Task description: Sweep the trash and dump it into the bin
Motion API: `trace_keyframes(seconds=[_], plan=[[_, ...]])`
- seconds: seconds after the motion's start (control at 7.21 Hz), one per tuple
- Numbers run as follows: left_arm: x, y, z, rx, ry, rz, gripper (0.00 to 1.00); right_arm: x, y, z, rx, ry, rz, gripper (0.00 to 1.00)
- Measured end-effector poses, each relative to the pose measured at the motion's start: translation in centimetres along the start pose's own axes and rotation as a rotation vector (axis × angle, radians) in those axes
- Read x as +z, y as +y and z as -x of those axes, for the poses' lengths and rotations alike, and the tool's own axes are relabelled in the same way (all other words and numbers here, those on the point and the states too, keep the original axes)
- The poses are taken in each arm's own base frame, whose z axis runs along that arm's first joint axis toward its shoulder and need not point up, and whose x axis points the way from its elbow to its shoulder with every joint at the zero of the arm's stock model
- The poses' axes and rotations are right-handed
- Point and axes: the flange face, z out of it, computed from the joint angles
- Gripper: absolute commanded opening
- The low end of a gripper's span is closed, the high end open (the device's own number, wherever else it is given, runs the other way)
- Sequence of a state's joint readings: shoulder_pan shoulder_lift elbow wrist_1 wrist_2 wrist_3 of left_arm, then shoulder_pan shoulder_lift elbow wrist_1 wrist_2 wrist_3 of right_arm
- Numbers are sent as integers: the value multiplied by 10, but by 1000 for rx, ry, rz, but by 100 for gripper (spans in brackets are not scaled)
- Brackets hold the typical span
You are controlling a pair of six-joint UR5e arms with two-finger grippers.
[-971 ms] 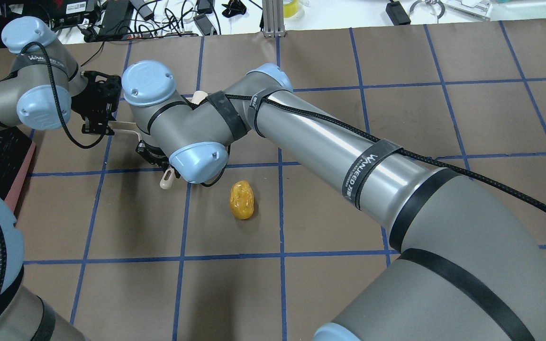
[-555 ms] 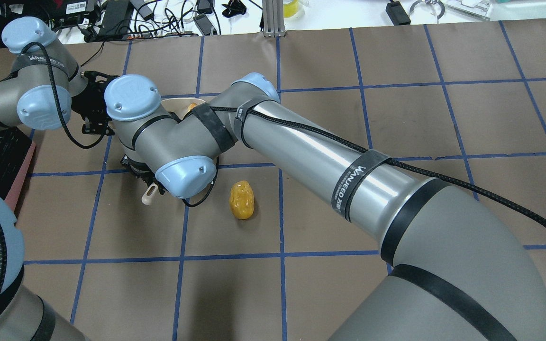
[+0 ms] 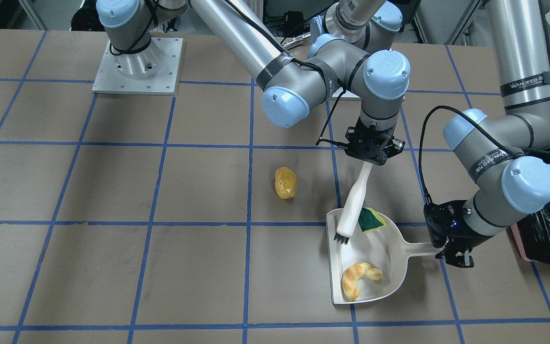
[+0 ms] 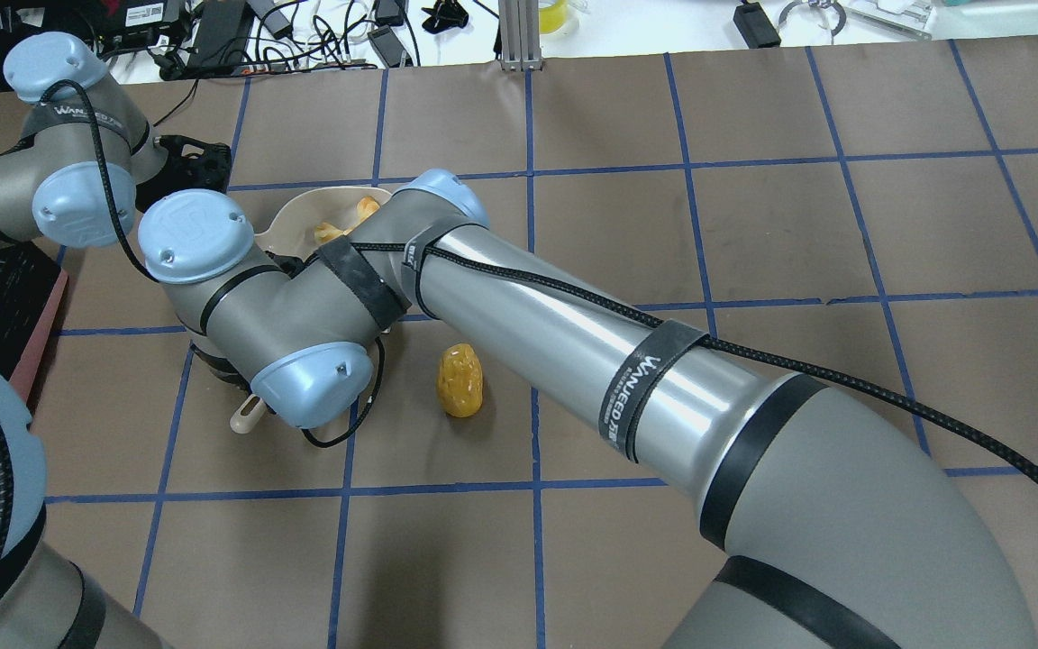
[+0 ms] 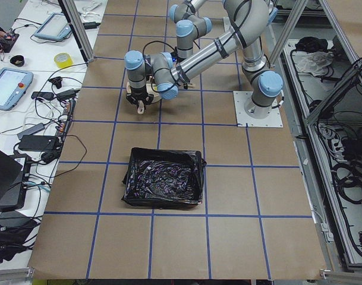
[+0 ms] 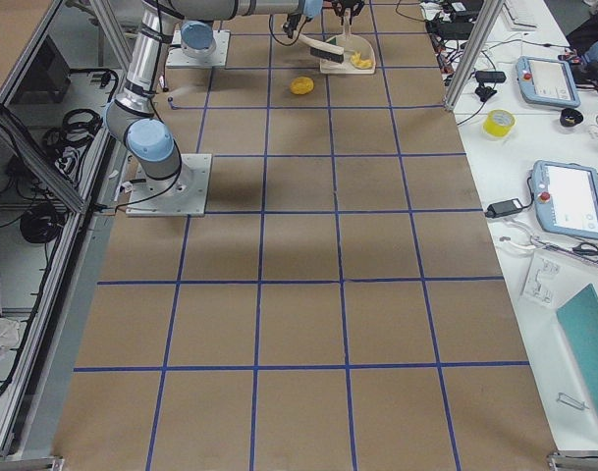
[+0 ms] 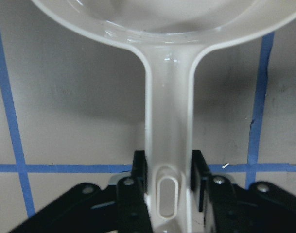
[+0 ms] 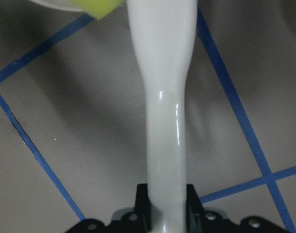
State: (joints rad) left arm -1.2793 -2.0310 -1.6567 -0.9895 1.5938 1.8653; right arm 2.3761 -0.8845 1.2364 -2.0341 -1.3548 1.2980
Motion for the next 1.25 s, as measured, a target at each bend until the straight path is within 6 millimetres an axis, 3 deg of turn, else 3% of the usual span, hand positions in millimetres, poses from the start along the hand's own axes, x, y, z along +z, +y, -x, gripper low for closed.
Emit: trace_keyframes(seconds=[0.14, 0.28, 0.55, 0.83, 1.25], plan=[[0, 0, 0, 0, 0, 0, 0, 0, 13, 0, 3, 8, 3, 0], [0, 0, 0, 0, 0, 0, 0, 2, 13, -1, -7, 15, 1, 0], [0, 0, 0, 0, 0, 0, 0, -6, -25, -5, -56, 14, -17, 0], [0, 0, 0, 0, 0, 0, 0, -30, -66, -11, -55, 10, -18, 0], [0, 0, 0, 0, 0, 0, 0, -63, -91, -15, -28, -6, -3, 0]])
